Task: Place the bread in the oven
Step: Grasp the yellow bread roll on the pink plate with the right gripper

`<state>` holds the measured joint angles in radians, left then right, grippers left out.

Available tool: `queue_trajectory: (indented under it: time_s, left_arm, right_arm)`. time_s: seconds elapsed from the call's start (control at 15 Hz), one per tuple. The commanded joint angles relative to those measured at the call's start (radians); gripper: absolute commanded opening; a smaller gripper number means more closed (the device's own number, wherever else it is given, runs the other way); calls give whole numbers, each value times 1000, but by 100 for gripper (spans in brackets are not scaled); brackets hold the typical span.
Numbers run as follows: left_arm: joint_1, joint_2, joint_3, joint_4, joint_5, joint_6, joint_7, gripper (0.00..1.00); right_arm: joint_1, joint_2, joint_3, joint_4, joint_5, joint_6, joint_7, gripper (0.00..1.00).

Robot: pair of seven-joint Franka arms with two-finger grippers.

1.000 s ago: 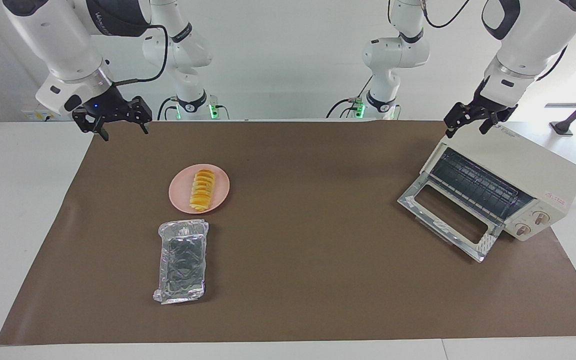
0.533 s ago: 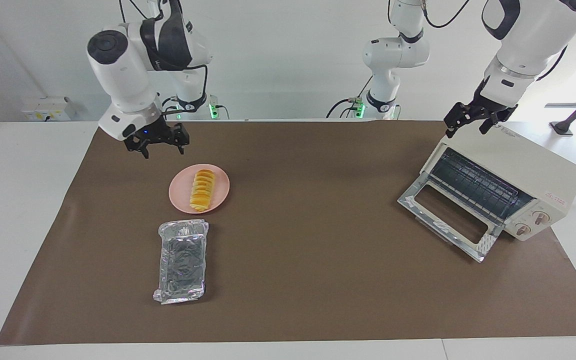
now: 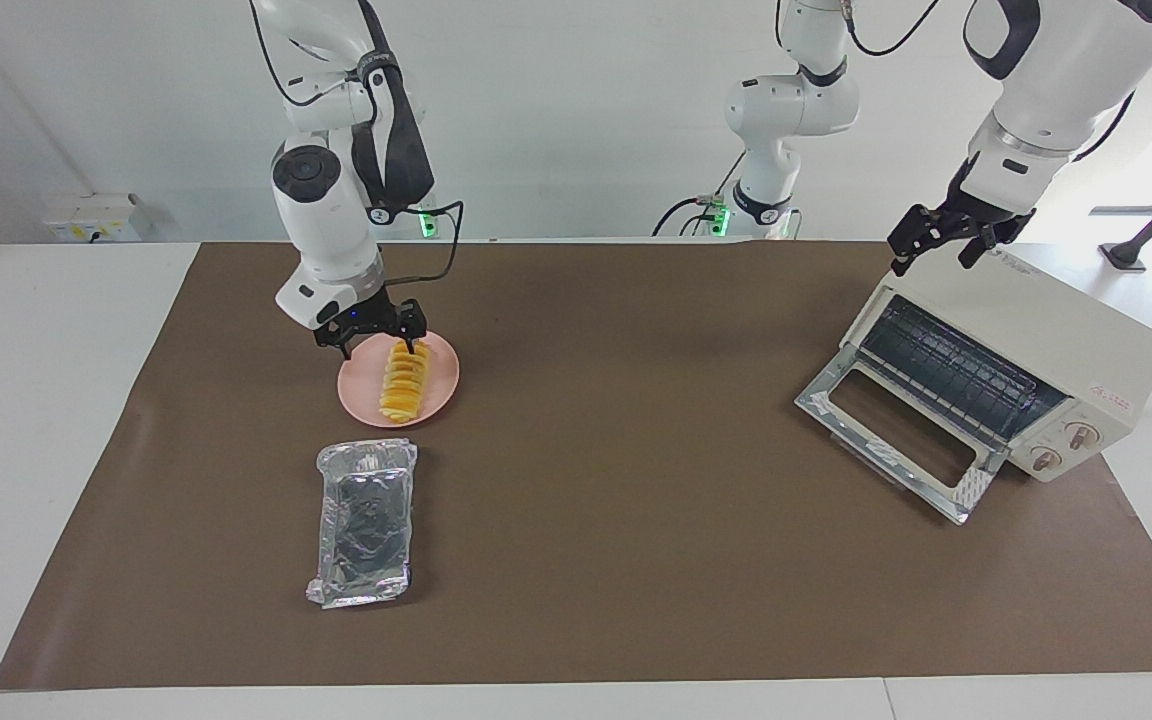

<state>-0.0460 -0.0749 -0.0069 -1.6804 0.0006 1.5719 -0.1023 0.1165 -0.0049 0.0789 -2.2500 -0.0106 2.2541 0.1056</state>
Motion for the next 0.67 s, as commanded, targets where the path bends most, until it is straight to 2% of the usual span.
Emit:
queue_trajectory:
  time_s: [0.0, 0.2, 0.6]
  left_arm:
    - [5, 0, 1, 13, -16, -21, 0, 100]
    - [5, 0, 2, 13, -16, -21, 0, 100]
    - [3, 0, 1, 13, -16, -21, 0, 100]
  right_arm:
    - [6, 32, -2, -14, 1, 77, 25, 100]
    - [6, 52, -2, -55, 1, 165, 19, 100]
    - [11, 109, -2, -57, 1, 202, 13, 100]
